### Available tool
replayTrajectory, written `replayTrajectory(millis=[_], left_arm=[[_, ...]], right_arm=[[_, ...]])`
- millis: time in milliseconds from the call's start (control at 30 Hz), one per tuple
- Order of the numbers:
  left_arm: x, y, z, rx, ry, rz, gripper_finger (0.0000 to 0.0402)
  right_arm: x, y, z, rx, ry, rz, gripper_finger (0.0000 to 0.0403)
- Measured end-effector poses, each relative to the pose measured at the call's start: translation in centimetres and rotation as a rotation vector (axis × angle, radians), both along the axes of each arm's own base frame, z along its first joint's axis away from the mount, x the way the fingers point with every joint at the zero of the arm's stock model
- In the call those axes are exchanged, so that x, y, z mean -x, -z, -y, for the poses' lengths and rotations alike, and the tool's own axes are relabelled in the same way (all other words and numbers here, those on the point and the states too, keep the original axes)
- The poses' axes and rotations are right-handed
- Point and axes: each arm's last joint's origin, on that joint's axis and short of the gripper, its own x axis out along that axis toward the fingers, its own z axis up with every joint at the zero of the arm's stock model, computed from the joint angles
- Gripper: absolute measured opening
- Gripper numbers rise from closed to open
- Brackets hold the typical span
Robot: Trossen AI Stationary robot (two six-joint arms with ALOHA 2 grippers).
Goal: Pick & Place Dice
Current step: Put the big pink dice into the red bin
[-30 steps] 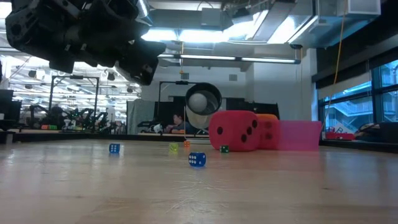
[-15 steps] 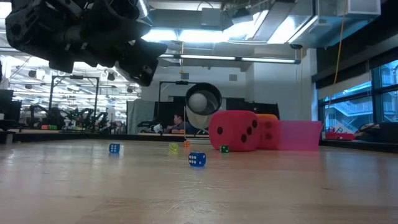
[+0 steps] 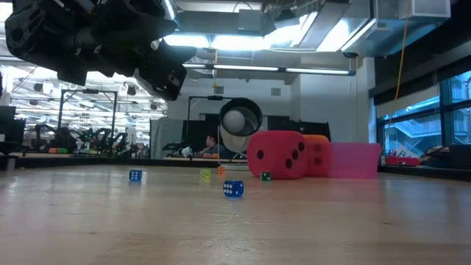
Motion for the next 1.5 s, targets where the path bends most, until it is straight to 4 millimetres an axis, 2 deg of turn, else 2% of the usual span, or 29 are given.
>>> replayTrajectory(millis=[133,467,833,1000,1200,1367,1500], left_arm=[[0.0,0.0,0.0,0.007,-0.001,-0.004,0.0157],[0.0,0.0,0.0,0.007,0.001,-0.004,0.0157],[0.0,0.0,-0.1,0.003,-0.029,-0.003,0.0157],[-0.1,0.0,-0.4,-0.005,-0.048,0.002,0.0157],[-0.3,0.0,-1.6,-0.042,-0.109,0.018,0.0157],[-0.4,0.0,-2.7,-0.059,-0.154,0.024,0.0157],[-0.4,0.0,-3.4,-0.063,-0.176,0.025,0.0157]], right_arm=[[0.7,1.9,1.8,-0.009,0.042,0.025,0.0193],[6.5,5.9,6.1,-0.144,0.100,0.207,0.0192],[10.5,11.2,9.2,-0.185,0.171,0.313,0.0192],[11.3,13.4,10.2,-0.177,0.215,0.324,0.0191],[11.2,15.5,11.5,-0.167,0.265,0.285,0.0191],[10.9,16.6,12.8,-0.163,0.283,0.292,0.0191],[10.9,16.6,13.9,-0.159,0.296,0.296,0.0191]])
